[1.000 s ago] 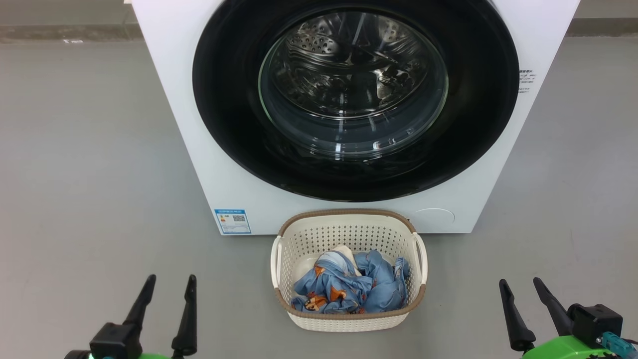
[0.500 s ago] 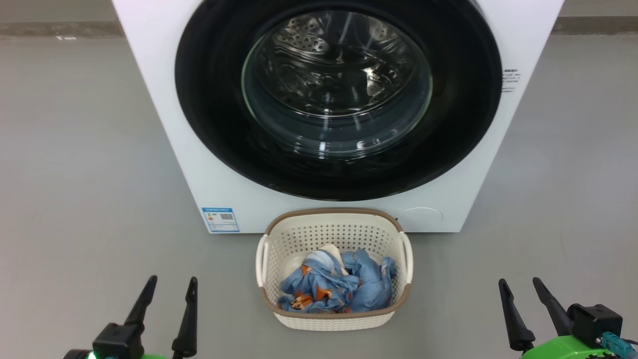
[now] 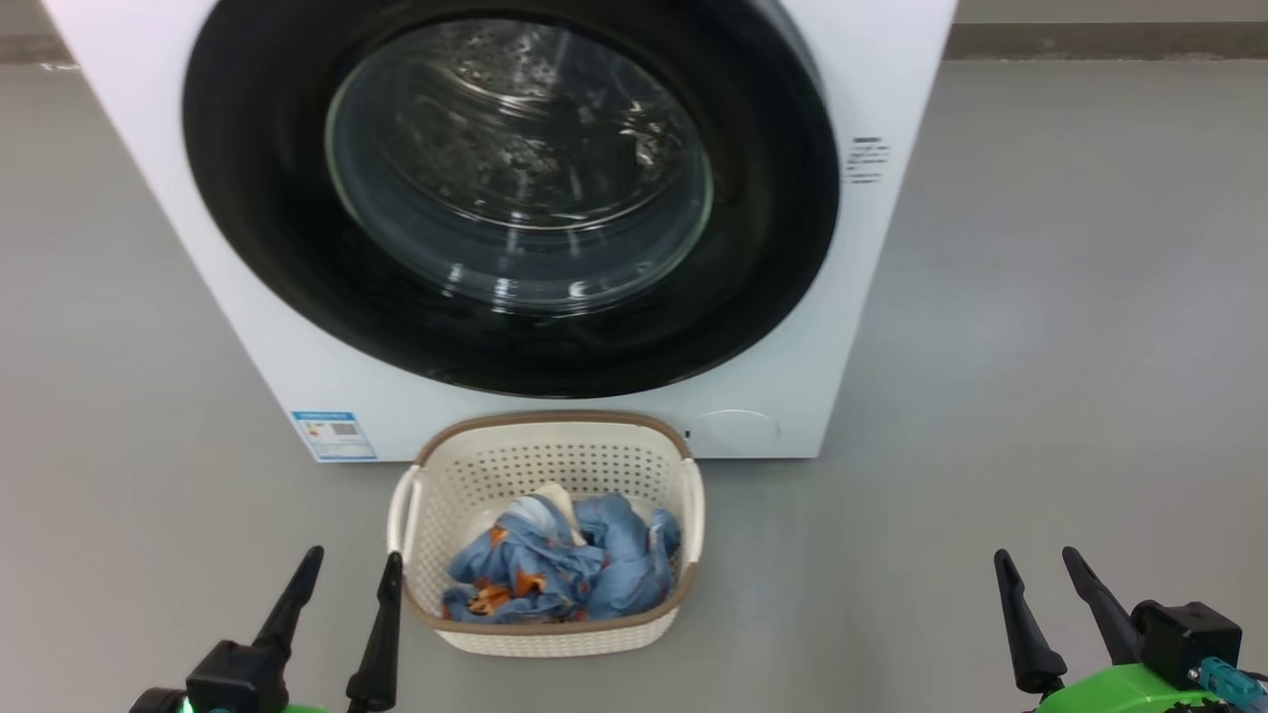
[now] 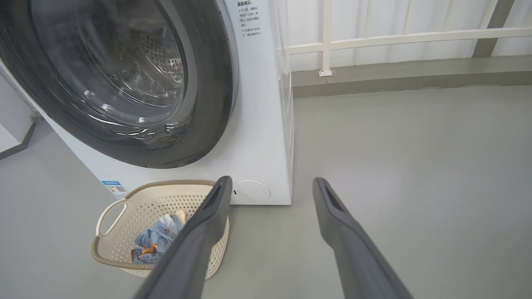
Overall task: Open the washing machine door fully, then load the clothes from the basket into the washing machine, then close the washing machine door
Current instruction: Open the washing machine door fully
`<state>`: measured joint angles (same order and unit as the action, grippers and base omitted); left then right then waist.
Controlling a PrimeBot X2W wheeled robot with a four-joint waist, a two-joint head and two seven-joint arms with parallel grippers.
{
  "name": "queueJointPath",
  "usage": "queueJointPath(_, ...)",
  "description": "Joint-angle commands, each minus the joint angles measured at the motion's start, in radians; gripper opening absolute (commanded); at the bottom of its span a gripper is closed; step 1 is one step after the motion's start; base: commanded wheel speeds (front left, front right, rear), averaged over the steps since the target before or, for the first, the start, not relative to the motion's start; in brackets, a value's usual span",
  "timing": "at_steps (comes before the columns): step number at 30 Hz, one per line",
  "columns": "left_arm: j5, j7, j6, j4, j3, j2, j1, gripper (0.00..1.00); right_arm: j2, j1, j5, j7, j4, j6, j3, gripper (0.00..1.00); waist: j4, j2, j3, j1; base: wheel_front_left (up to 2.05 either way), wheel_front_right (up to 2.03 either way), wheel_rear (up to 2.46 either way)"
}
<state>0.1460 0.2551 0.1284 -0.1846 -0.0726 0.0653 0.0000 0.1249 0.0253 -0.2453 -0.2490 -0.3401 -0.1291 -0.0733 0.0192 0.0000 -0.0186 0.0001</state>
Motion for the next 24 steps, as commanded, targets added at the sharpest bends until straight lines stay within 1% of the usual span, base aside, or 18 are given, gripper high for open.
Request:
queueJointPath(1, -0.005, 0.007, 0.002, 0.022, 0.034, 0.010, -0.037, 1.00, 0.009, 0.031, 0.011, -0.013, 0.026, -0.002, 0.021, 1.00, -0.001, 0.0000, -0.002, 0.0000, 1.23, 1.23, -2.46)
queueJointPath(6, 0.001, 0.007, 0.002, 0.023, 0.034, 0.009, -0.040, 1.00, 0.008, 0.032, 0.009, -0.013, 0.025, -0.002, 0.021, 1.00, -0.005, 0.0000, -0.002, 0.0000, 1.23, 1.23, -2.46)
queueJointPath(8, 0.045, 0.007, 0.002, 0.032, 0.033, 0.004, -0.042, 1.00, 0.008, 0.032, 0.009, -0.013, 0.025, -0.002, 0.020, 1.00, -0.006, 0.0000, -0.002, 0.0000, 1.19, 1.14, -2.33)
queueJointPath(13, 0.059, 0.007, 0.002, 0.034, 0.030, 0.008, -0.041, 1.00, 0.008, 0.032, 0.009, -0.013, 0.026, -0.002, 0.020, 1.00, -0.008, 0.0000, -0.002, 0.0000, 0.91, 0.87, -1.79)
queueJointPath(18, 0.056, 0.007, 0.002, 0.033, 0.030, 0.007, -0.040, 1.00, 0.010, 0.031, 0.011, -0.013, 0.027, -0.002, 0.023, 1.00, -0.006, 0.0000, -0.002, 0.0000, 0.43, 0.43, -0.87)
queueJointPath(23, 0.057, 0.007, 0.002, 0.031, 0.027, 0.003, -0.037, 1.00, 0.010, 0.032, 0.012, -0.013, 0.028, -0.002, 0.024, 1.00, -0.003, 0.0000, -0.002, 0.0000, 0.06, 0.06, -0.13)
queueJointPath(24, 0.058, 0.007, 0.002, 0.030, 0.027, 0.003, -0.037, 1.00, 0.009, 0.033, 0.013, -0.013, 0.029, -0.002, 0.025, 0.96, -0.002, 0.0000, -0.003, 0.0000, 0.00, 0.00, 0.00)
